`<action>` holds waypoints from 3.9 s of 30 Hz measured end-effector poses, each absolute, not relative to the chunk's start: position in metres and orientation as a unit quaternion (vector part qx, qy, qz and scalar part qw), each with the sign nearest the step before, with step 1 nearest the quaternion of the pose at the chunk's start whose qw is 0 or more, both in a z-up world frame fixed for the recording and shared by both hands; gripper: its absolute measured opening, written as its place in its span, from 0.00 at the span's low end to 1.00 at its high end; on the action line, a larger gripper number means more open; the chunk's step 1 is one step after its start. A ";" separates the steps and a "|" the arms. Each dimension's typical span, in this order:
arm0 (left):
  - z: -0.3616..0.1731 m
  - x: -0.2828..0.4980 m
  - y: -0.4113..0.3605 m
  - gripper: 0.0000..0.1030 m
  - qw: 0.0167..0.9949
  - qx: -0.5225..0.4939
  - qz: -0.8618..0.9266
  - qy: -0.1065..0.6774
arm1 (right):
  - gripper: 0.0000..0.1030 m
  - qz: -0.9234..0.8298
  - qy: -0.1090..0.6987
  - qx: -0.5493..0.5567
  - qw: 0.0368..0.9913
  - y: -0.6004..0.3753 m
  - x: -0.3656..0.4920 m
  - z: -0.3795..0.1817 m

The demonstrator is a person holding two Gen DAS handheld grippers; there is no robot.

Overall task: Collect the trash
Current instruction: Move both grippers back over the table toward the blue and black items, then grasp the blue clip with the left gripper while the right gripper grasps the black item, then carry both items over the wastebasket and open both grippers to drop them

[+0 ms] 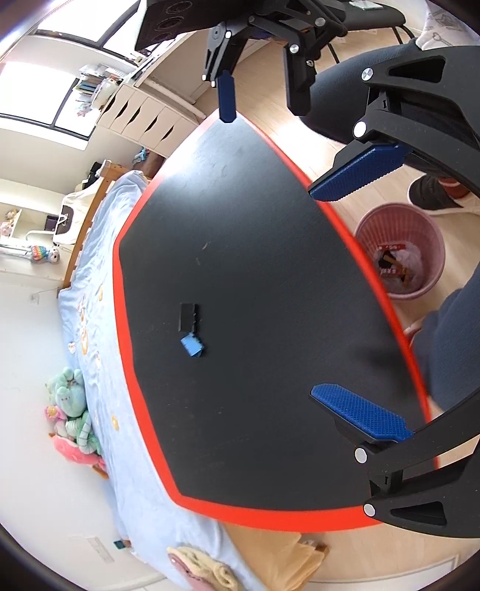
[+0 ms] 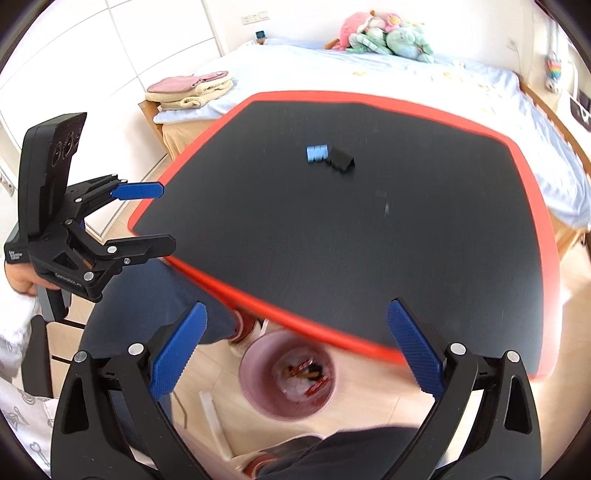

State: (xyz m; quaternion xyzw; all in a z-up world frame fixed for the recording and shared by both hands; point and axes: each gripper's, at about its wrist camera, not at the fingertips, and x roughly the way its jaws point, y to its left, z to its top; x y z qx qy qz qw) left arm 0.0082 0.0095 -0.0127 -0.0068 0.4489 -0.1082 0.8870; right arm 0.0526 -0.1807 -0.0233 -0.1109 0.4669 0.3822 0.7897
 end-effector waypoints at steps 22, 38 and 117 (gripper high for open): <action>-0.049 0.145 0.046 0.93 0.866 0.071 -0.179 0.461 | 0.94 0.431 0.425 -0.210 0.767 -0.107 0.202 -0.060; -0.080 0.188 0.054 0.85 0.859 0.092 -0.208 0.459 | 0.65 0.480 0.411 -0.258 0.731 -0.069 0.247 -0.101; 0.010 -0.018 -0.017 0.19 0.889 0.017 -0.169 0.425 | 0.23 0.438 0.382 -0.150 0.800 -0.190 0.044 -0.001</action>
